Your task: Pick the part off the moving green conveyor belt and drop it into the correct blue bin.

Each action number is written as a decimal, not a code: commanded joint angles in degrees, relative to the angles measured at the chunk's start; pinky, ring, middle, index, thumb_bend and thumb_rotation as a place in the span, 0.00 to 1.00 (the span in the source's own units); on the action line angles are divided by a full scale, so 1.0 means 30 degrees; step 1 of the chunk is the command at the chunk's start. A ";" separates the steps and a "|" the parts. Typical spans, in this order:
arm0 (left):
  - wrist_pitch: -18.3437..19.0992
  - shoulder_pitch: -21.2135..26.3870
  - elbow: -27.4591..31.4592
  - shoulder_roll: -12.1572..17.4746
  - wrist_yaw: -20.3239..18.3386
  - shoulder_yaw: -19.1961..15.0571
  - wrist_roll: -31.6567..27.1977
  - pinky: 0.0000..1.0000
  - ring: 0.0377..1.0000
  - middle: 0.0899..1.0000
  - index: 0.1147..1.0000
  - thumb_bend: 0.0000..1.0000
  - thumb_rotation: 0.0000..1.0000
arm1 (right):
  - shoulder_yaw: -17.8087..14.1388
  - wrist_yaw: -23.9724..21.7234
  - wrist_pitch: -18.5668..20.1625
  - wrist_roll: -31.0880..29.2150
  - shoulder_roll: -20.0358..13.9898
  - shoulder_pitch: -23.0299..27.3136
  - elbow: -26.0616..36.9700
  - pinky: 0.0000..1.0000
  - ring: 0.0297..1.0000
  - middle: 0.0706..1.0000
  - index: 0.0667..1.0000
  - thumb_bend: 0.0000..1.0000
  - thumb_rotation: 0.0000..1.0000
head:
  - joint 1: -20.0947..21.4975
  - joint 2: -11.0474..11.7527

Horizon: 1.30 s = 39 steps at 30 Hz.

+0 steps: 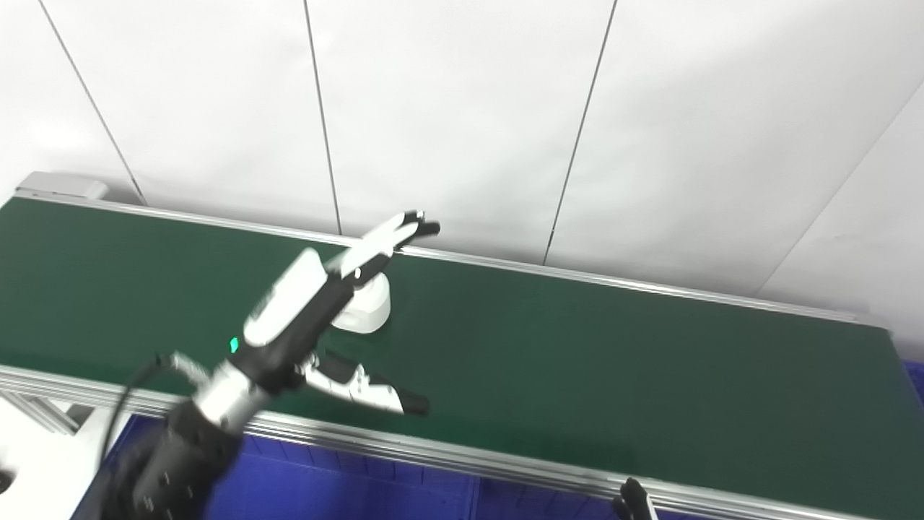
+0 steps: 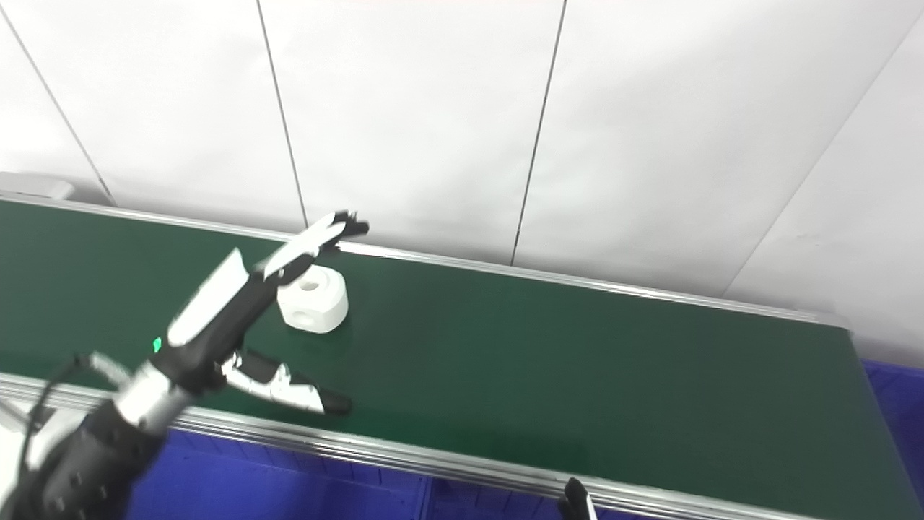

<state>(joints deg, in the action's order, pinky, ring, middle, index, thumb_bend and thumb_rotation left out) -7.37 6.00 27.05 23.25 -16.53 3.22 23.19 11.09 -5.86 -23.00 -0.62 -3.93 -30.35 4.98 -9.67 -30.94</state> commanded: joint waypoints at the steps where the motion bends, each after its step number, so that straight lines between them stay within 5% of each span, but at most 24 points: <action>1: -0.0094 0.1207 -0.0292 0.0860 -0.0344 -0.0109 0.0755 0.77 0.92 0.93 0.89 1.00 0.28 | 0.0035 -0.0125 -0.0366 -0.0101 0.0094 -0.0060 0.0624 0.99 0.99 1.00 1.00 0.92 1.00 | -0.0001 -0.0028; 9: -0.1408 0.5002 -0.4435 0.3355 -0.1514 0.1353 0.4487 0.77 0.87 0.88 0.88 1.00 0.30 | 0.0123 -0.0206 -0.0120 -0.0272 0.0091 0.0026 0.0660 0.98 0.98 1.00 1.00 0.92 1.00 | 0.0042 -0.0010; 17: -0.2374 0.7913 -0.8423 0.4003 -0.1864 0.3274 0.7165 0.79 0.86 0.87 0.86 1.00 0.31 | 0.0150 -0.0209 -0.0022 -0.0247 0.0173 0.0182 0.0492 0.98 0.98 1.00 1.00 0.93 1.00 | 0.0174 0.0037; 28: -0.2400 1.0433 -1.3939 0.2699 -0.1651 0.5513 0.8193 0.79 0.86 0.86 0.85 1.00 0.33 | 0.0375 -0.0295 -0.0073 -0.0279 0.0347 0.0224 0.0487 0.97 0.98 1.00 1.00 0.93 1.00 | 0.0555 0.0006; 39: -0.1392 1.0774 -1.5249 0.0769 -0.3017 0.6521 0.7472 0.76 0.87 0.87 0.85 1.00 0.35 | 0.0565 -0.0262 -0.0073 -0.0072 0.0598 -0.0002 0.0805 0.96 0.97 1.00 1.00 0.94 1.00 | 0.0897 -0.0219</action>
<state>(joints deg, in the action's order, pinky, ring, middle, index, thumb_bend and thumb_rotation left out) -12.36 35.39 -19.12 25.36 -25.53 22.98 46.39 12.54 -6.51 -22.63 -0.76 -2.50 -29.59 5.27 -7.03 -31.55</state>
